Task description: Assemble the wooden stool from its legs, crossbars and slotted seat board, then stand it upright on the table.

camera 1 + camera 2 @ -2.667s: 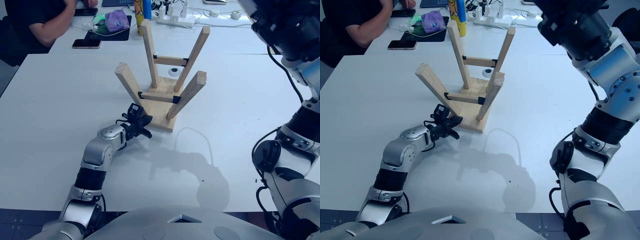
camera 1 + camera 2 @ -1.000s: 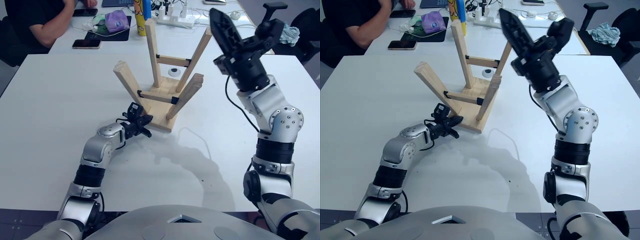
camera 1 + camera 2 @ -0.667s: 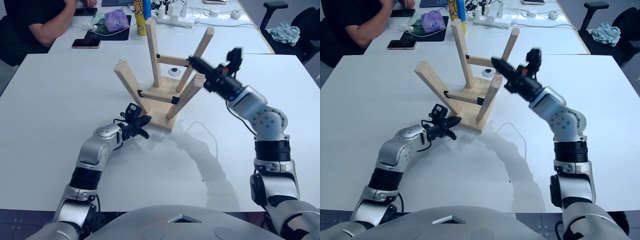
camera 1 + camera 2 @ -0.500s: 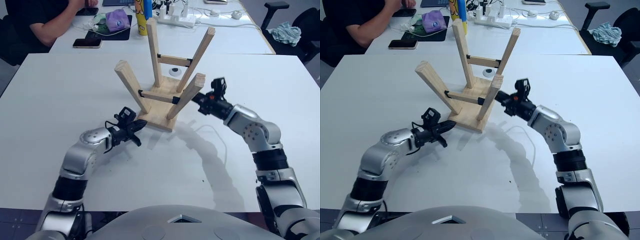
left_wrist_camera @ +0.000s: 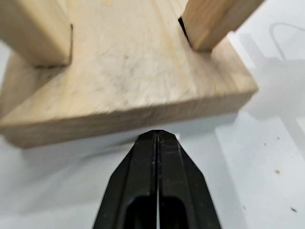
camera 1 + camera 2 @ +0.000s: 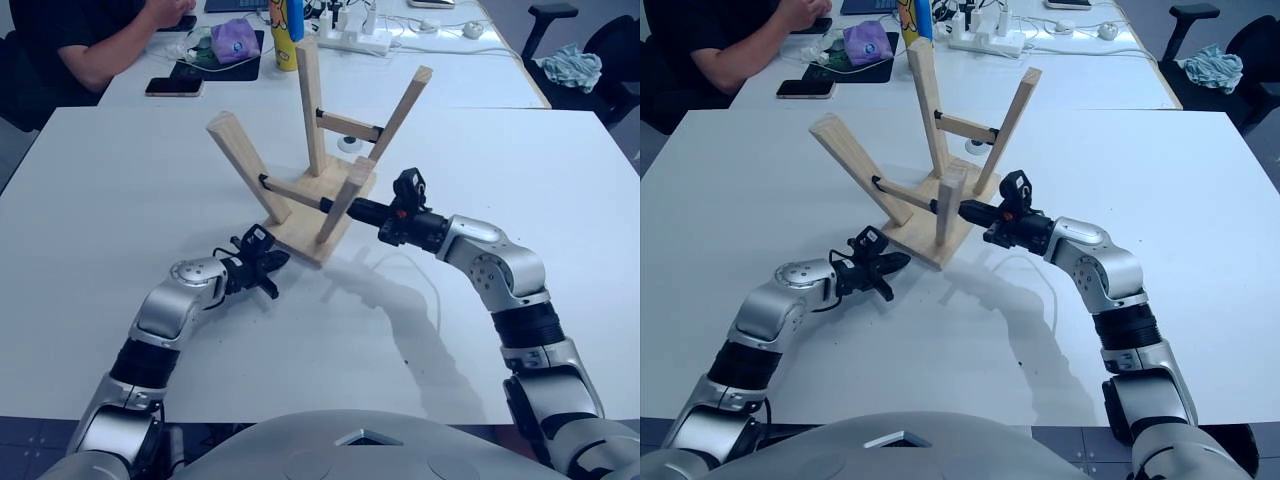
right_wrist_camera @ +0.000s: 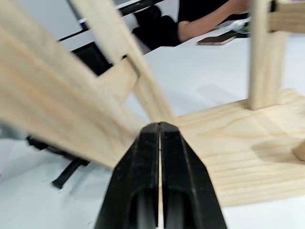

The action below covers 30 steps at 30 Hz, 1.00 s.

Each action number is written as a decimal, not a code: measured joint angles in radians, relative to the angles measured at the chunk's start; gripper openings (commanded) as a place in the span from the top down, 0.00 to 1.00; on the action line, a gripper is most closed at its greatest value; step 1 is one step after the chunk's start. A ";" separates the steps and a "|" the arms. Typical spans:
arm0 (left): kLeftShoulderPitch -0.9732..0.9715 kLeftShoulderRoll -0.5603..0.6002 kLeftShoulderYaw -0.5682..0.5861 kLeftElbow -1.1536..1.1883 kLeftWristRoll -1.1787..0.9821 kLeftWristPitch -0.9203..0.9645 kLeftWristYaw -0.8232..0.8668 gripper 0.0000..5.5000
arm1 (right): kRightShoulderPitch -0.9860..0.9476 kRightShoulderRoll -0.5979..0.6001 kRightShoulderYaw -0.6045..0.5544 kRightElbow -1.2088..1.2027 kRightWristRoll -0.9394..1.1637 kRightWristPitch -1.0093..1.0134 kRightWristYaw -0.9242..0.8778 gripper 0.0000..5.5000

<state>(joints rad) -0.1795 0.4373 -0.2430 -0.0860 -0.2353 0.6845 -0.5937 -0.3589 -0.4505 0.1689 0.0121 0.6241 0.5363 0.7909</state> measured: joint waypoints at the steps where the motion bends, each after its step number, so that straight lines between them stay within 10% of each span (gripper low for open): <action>1: -0.004 -0.001 0.000 0.007 0.002 -0.004 0.000 1.00 | -0.001 0.000 0.001 -0.002 -0.009 0.000 0.003 1.00; 18: -0.024 -0.023 0.028 0.073 0.032 -0.045 0.009 1.00 | 0.045 0.087 0.130 -0.067 -0.225 -0.046 -0.037 1.00; 30: 0.026 -0.057 0.043 0.024 0.051 -0.048 0.080 1.00 | 0.160 0.139 -0.094 -0.449 0.138 0.194 -0.142 1.00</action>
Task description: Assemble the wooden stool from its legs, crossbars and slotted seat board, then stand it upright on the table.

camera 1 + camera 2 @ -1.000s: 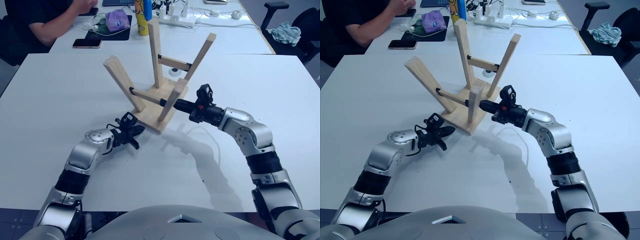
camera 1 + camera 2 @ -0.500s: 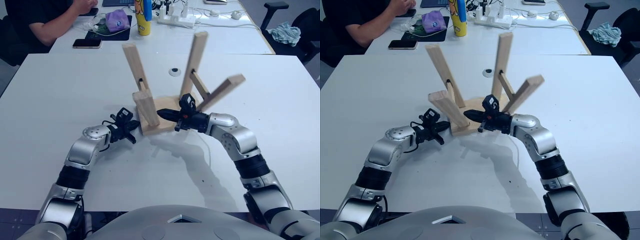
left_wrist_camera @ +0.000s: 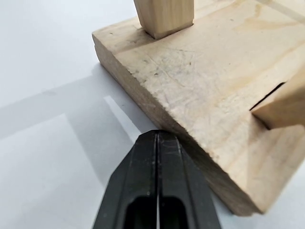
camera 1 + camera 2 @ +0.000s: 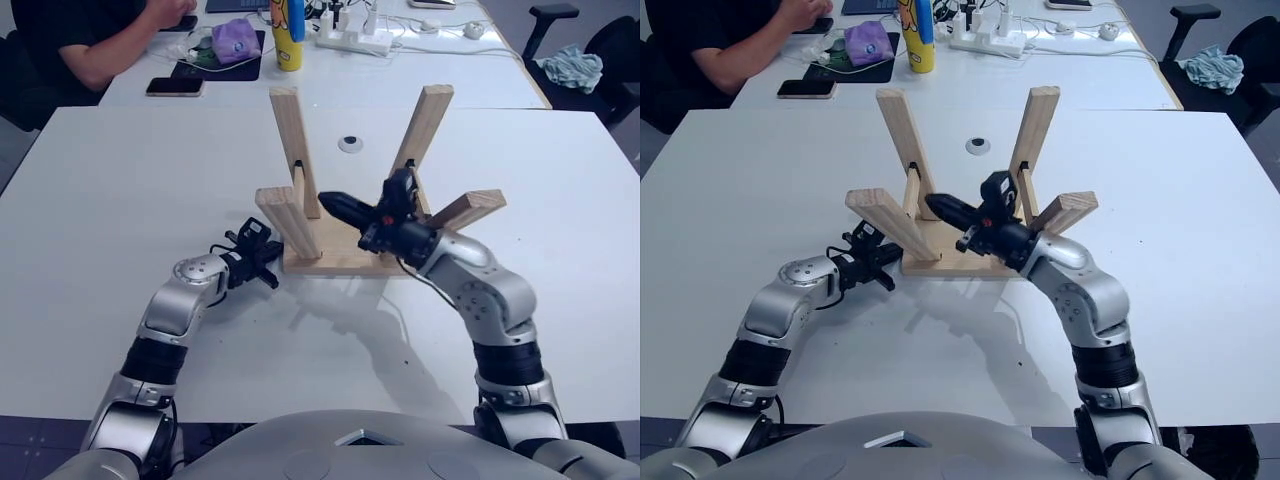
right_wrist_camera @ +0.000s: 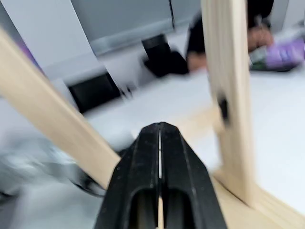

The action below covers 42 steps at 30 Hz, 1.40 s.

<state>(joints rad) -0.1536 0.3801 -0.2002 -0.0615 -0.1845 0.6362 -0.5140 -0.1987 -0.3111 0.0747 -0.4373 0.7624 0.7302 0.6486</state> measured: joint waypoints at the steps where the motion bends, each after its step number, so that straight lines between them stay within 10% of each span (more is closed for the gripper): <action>1: 0.007 -0.002 0.001 -0.007 0.000 0.001 0.004 1.00 | 0.022 -0.020 0.001 -0.016 0.025 0.032 0.014 1.00; 14: 0.090 -0.008 0.019 -0.105 0.001 0.026 0.040 1.00 | 0.236 -0.328 0.126 0.174 -0.198 0.060 0.138 1.00; 23: 0.269 -0.012 0.035 -0.303 0.012 0.058 0.124 1.00 | 0.449 -0.387 -0.072 0.203 -0.282 -0.198 0.130 1.00; 42: 0.263 -0.110 -0.065 -0.214 0.166 -0.098 0.268 1.00 | 0.313 -0.119 -0.070 0.548 -0.610 -0.669 -0.267 1.00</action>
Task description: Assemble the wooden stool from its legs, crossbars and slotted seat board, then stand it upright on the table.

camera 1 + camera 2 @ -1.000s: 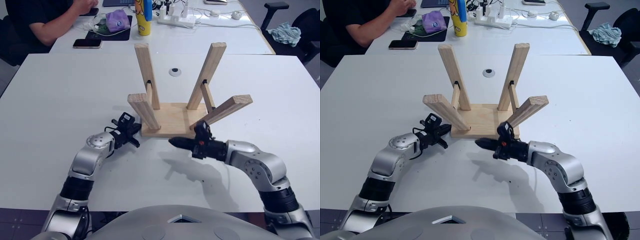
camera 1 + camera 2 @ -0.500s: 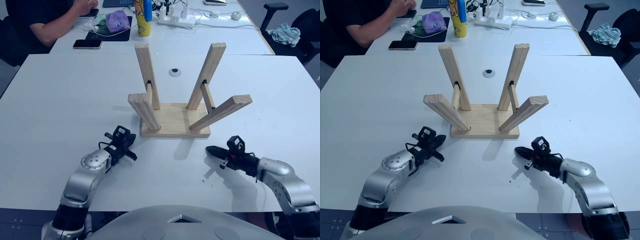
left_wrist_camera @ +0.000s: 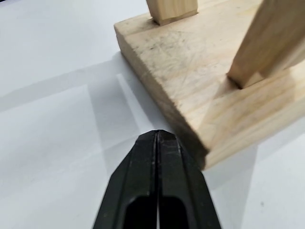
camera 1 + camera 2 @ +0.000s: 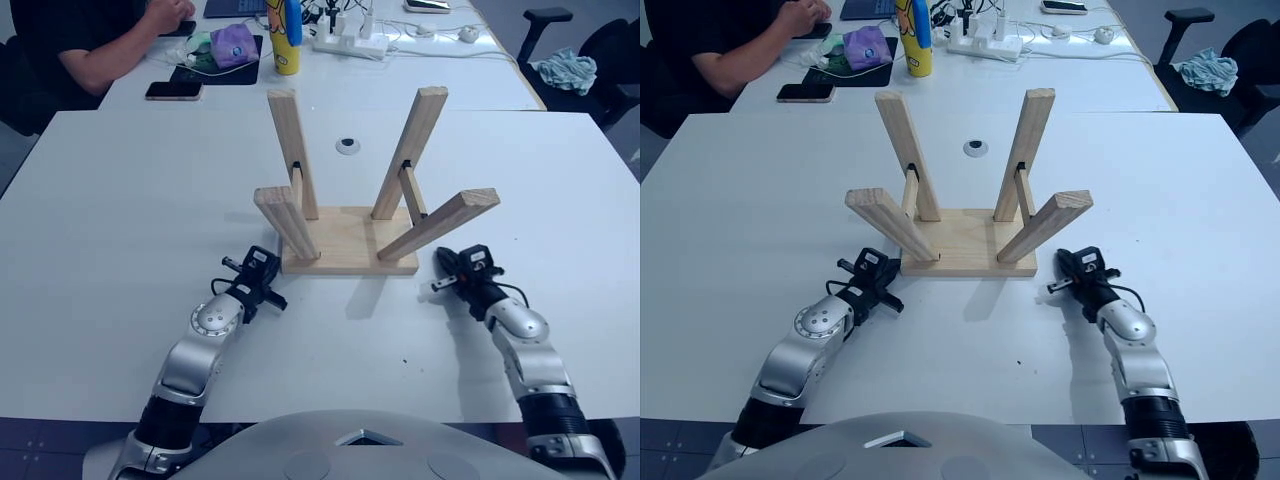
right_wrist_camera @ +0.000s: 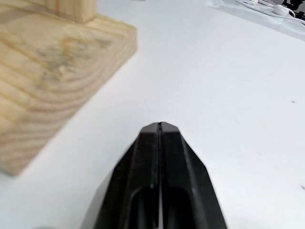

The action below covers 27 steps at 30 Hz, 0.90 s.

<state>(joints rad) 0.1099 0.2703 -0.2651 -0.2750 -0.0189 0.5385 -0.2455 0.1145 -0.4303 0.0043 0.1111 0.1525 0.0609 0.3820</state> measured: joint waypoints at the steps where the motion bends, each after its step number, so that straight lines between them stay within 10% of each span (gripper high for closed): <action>1: -0.001 -0.001 -0.004 0.000 0.001 0.000 -0.002 1.00 | -0.001 0.021 0.023 -0.033 -0.001 0.031 0.000 1.00; 27: -0.006 -0.036 0.053 -0.200 -0.021 0.243 -0.002 1.00 | 0.025 0.006 0.010 -0.444 0.094 0.604 0.003 1.00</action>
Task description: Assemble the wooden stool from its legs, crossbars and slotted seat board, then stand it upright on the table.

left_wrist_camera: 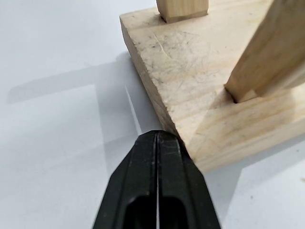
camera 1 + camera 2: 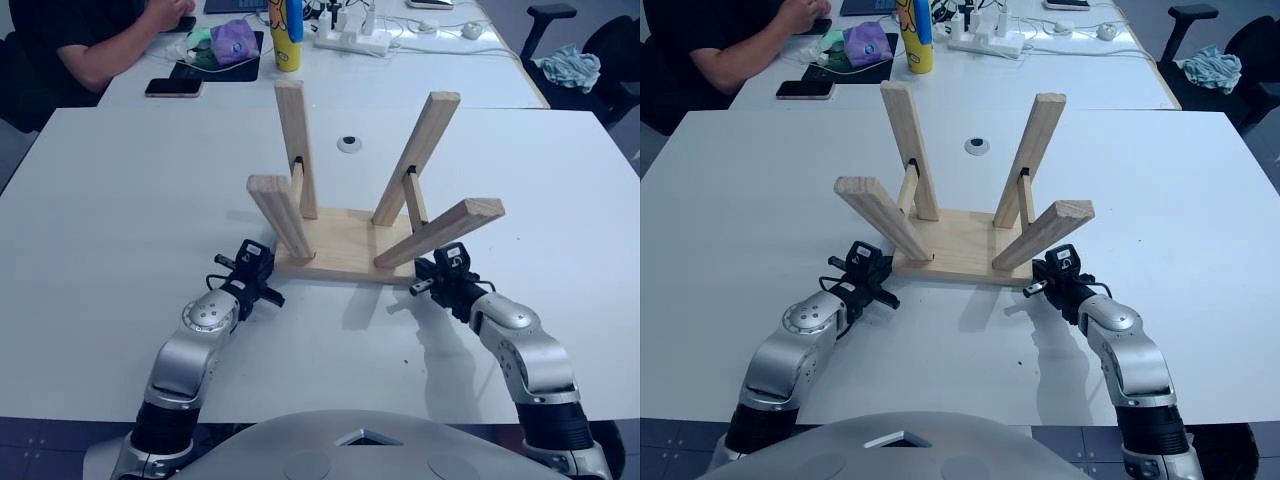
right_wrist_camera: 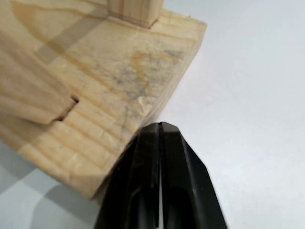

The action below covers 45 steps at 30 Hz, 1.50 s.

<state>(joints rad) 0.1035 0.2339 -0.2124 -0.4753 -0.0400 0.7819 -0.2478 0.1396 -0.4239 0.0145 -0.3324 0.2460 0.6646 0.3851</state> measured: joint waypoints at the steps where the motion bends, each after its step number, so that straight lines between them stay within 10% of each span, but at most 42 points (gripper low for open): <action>1: -0.004 -0.005 0.004 -0.015 0.000 0.010 0.000 1.00 | -0.004 0.003 -0.006 -0.014 0.001 0.022 -0.002 1.00; 24: -0.157 -0.016 0.129 -0.208 -0.037 0.200 0.002 1.00 | -0.201 0.086 -0.156 -0.219 0.097 0.303 -0.042 1.00; 45: 0.051 -0.008 0.067 0.292 0.165 -0.566 0.170 1.00 | -0.029 0.209 -0.043 0.274 -0.141 -0.470 -0.117 1.00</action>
<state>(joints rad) 0.1543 0.2256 -0.1452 -0.1832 0.1247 0.2157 -0.0778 0.1110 -0.2145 -0.0290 -0.0579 0.1053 0.1944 0.2680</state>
